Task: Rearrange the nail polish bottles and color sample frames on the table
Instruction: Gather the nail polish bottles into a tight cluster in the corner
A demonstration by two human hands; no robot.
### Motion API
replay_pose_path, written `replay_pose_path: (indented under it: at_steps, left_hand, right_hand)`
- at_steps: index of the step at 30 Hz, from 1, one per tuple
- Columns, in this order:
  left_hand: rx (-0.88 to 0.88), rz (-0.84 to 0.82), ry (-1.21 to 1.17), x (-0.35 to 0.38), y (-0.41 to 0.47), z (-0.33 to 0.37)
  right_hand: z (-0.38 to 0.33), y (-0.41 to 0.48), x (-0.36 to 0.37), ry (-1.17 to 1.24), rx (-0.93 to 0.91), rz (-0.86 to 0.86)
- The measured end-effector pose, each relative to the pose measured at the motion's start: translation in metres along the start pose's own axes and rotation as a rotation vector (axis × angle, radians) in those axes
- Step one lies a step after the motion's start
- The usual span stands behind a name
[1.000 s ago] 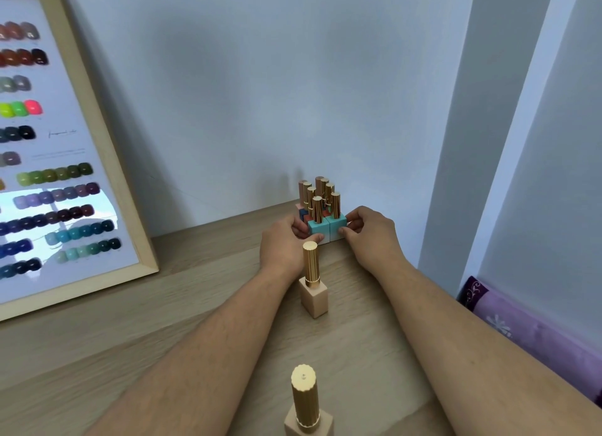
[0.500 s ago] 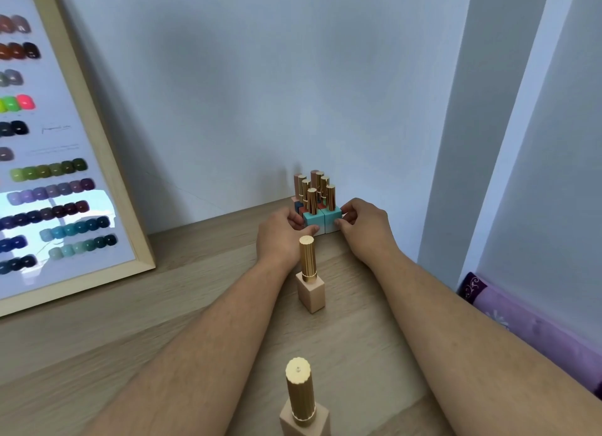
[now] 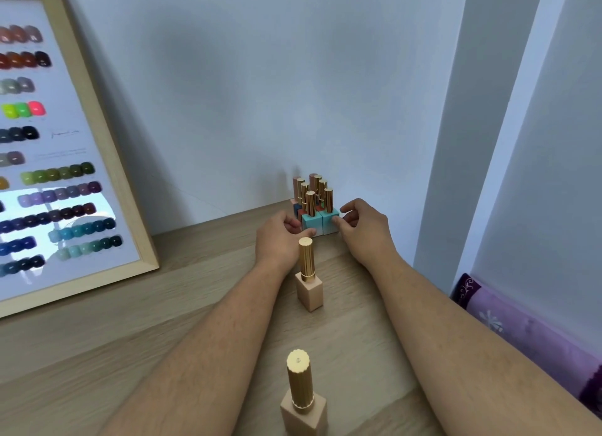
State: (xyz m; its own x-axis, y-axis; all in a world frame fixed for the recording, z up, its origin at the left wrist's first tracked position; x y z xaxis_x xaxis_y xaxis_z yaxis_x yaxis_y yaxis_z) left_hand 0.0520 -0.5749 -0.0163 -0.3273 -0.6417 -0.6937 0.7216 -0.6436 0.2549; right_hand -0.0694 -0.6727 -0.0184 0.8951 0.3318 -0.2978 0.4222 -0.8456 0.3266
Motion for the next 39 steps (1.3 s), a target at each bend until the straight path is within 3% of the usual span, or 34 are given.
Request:
replay_pose_path:
  at_steps: [8,14,22,32,39]
  left_hand:
    - [-0.033,-0.123,-0.297,-0.053,-0.086,-0.031]
    - [0.071,-0.388,-0.464,-0.101,-0.16,-0.042]
    - [0.326,-0.7,-0.223,-0.114,-0.194,-0.026]
    - [0.351,-0.647,-0.248,-0.11,-0.194,-0.026]
    - [0.197,-0.489,-0.314,-0.107,-0.178,-0.038]
  right_hand:
    - [-0.021,-0.071,-0.03,0.119,-0.024,-0.087]
    - [-0.035,-0.126,-0.043,0.139,-0.029,-0.15]
    - [-0.047,-0.143,-0.022,0.08,0.022,-0.256]
    - [-0.053,-0.134,-0.001,-0.048,0.057,-0.201]
    - [-0.04,-0.116,-0.007,0.03,0.097,-0.129]
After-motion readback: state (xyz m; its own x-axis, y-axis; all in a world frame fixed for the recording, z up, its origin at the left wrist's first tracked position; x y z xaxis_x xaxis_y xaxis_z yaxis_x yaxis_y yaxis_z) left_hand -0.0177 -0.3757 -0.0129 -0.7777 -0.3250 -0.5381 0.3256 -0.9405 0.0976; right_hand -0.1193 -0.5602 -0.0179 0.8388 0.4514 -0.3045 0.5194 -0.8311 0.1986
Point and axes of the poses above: each hand's wrist, its own y-axis towards the middle knuckle, its own x-axis out of the palm, z = x × y, the point moved 2 cm from there along y, towards the middle knuckle, and after that the axes turned 14 degrees about y, right-handed, at the moved point
